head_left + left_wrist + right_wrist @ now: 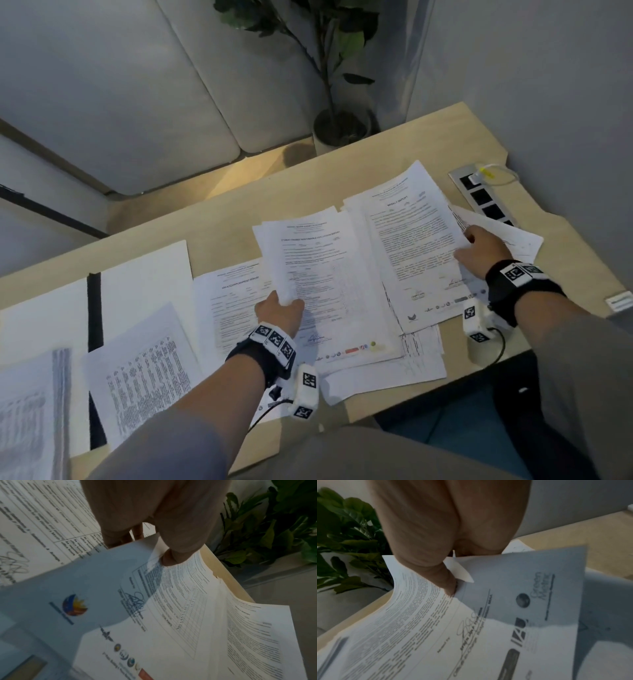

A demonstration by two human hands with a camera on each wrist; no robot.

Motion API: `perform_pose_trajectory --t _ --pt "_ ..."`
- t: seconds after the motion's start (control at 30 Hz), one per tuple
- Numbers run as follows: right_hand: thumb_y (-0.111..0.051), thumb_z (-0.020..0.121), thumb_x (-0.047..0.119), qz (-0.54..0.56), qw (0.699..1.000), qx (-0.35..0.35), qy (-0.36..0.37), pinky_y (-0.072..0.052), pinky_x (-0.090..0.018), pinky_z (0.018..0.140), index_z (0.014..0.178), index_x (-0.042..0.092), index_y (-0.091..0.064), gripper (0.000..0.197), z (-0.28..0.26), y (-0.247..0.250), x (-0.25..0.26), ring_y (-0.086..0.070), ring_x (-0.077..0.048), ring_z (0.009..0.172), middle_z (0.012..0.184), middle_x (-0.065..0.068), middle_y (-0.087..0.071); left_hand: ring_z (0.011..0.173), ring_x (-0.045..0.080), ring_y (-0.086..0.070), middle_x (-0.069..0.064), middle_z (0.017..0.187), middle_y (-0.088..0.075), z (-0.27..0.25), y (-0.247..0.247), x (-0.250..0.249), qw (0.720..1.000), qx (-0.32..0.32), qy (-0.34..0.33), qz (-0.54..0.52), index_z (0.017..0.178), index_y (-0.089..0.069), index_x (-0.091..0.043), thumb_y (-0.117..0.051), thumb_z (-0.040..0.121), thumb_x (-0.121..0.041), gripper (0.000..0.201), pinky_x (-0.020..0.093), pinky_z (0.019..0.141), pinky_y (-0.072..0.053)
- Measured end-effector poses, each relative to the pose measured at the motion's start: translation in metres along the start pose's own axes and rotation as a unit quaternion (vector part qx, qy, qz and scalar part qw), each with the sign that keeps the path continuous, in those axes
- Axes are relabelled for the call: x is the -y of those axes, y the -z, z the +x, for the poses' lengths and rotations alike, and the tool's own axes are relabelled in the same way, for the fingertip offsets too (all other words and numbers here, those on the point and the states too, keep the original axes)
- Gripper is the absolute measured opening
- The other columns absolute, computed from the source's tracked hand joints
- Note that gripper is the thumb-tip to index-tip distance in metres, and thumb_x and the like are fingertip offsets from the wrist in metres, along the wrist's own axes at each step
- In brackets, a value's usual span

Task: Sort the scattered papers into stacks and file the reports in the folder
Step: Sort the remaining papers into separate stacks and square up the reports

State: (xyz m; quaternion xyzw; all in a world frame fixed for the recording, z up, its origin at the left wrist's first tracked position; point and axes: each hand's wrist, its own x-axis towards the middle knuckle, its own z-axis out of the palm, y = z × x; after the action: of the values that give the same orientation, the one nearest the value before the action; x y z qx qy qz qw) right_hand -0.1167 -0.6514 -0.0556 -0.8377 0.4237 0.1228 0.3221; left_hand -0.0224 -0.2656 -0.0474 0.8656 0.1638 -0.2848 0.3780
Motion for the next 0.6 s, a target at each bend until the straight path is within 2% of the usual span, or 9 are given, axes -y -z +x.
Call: perform_pose_trajectory --t 0.07,0.13,0.2,0.27,0.33,0.4,0.47,0.53,0.6 --pt "-0.062 0.094 0.006 0.031 0.999 0.005 0.001 -0.047 -0.040 0.084 0.109 0.011 -0.053 0.018 -0.002 0.000 -0.003 -0.058 -0.033 0.095 0.101 -0.009 -0.062 0.071 0.019 -0.061 0.018 0.109 -0.068 0.002 -0.003 -0.003 1.000 0.015 -0.002 0.012 0.104 -0.065 -0.014 -0.064 0.089 -0.025 0.019 0.022 0.054 -0.042" --pt "-0.060 0.095 0.004 0.045 0.999 0.008 -0.001 -0.044 -0.039 0.083 0.113 0.013 -0.051 0.022 -0.006 -0.004 -0.004 -0.057 -0.032 0.096 0.106 -0.009 -0.061 0.071 0.019 -0.062 0.014 0.103 -0.070 0.003 -0.007 -0.006 1.000 0.011 -0.001 0.016 0.101 -0.065 -0.018 -0.063 0.087 -0.028 0.017 0.025 0.058 -0.046" --pt "-0.060 0.095 0.003 0.051 0.999 0.011 -0.003 -0.044 -0.039 0.082 0.113 0.013 -0.050 0.023 -0.010 -0.011 -0.005 -0.059 -0.033 0.097 0.106 -0.010 -0.063 0.075 0.021 -0.064 0.011 0.104 -0.070 0.001 -0.012 -0.012 1.000 0.007 0.006 0.013 0.100 -0.065 -0.020 -0.062 0.085 -0.031 0.019 0.027 0.060 -0.048" --pt "-0.061 0.094 0.005 0.053 0.999 0.013 0.001 -0.045 -0.039 0.080 0.111 0.013 -0.051 0.021 -0.014 -0.016 -0.003 -0.061 -0.034 0.097 0.104 -0.009 -0.064 0.076 0.022 -0.062 0.013 0.110 -0.069 0.001 -0.016 -0.018 1.000 0.013 0.011 0.001 0.105 -0.064 -0.018 -0.062 0.088 -0.027 0.019 0.027 0.059 -0.045" --pt "-0.062 0.095 0.009 0.060 0.998 0.017 0.006 -0.046 -0.039 0.080 0.112 0.013 -0.052 0.020 -0.016 -0.021 0.000 -0.061 -0.032 0.097 0.105 -0.007 -0.065 0.074 0.020 -0.058 0.011 0.121 -0.058 0.000 -0.019 -0.022 1.000 0.000 0.019 0.016 0.106 -0.063 -0.020 -0.062 0.089 -0.027 0.018 0.027 0.061 -0.041" --pt "-0.064 0.096 0.014 0.073 0.997 0.019 0.010 -0.047 -0.039 0.086 0.118 0.013 -0.054 0.024 -0.017 -0.023 0.003 -0.059 -0.028 0.098 0.108 -0.003 -0.063 0.071 0.019 -0.053 0.011 0.123 -0.048 0.001 -0.019 -0.023 0.999 -0.011 0.021 0.027 0.106 -0.065 -0.018 -0.063 0.088 -0.028 0.020 0.027 0.065 -0.042" --pt "-0.066 0.097 0.017 0.085 0.996 0.013 0.009 -0.046 -0.038 0.088 0.119 0.011 -0.056 0.025 -0.016 -0.024 0.003 -0.058 -0.027 0.099 0.109 -0.003 -0.063 0.070 0.018 -0.055 0.013 0.117 -0.058 0.003 -0.019 -0.020 1.000 0.015 0.006 0.010 0.106 -0.065 -0.012 -0.063 0.089 -0.024 0.021 0.027 0.064 -0.046" --pt "-0.065 0.097 0.013 0.094 0.996 0.000 -0.001 -0.045 -0.037 0.083 0.116 0.008 -0.056 0.021 -0.014 -0.023 0.000 -0.059 -0.029 0.096 0.109 -0.008 -0.066 0.067 0.014 -0.054 0.011 0.101 -0.064 0.004 -0.014 -0.017 0.999 0.039 -0.016 -0.003 0.105 -0.061 -0.009 -0.061 0.094 -0.015 0.012 0.024 0.057 -0.042" --pt "-0.064 0.096 0.009 0.124 0.992 -0.018 -0.015 -0.046 -0.038 0.085 0.128 0.010 -0.050 0.035 -0.013 -0.018 -0.002 -0.058 -0.030 0.096 0.113 -0.011 -0.064 0.069 0.013 -0.054 0.008 0.095 -0.063 0.006 -0.003 -0.014 0.999 0.034 -0.033 -0.015 0.106 -0.059 -0.010 -0.060 0.096 -0.013 0.010 0.024 0.057 -0.041"
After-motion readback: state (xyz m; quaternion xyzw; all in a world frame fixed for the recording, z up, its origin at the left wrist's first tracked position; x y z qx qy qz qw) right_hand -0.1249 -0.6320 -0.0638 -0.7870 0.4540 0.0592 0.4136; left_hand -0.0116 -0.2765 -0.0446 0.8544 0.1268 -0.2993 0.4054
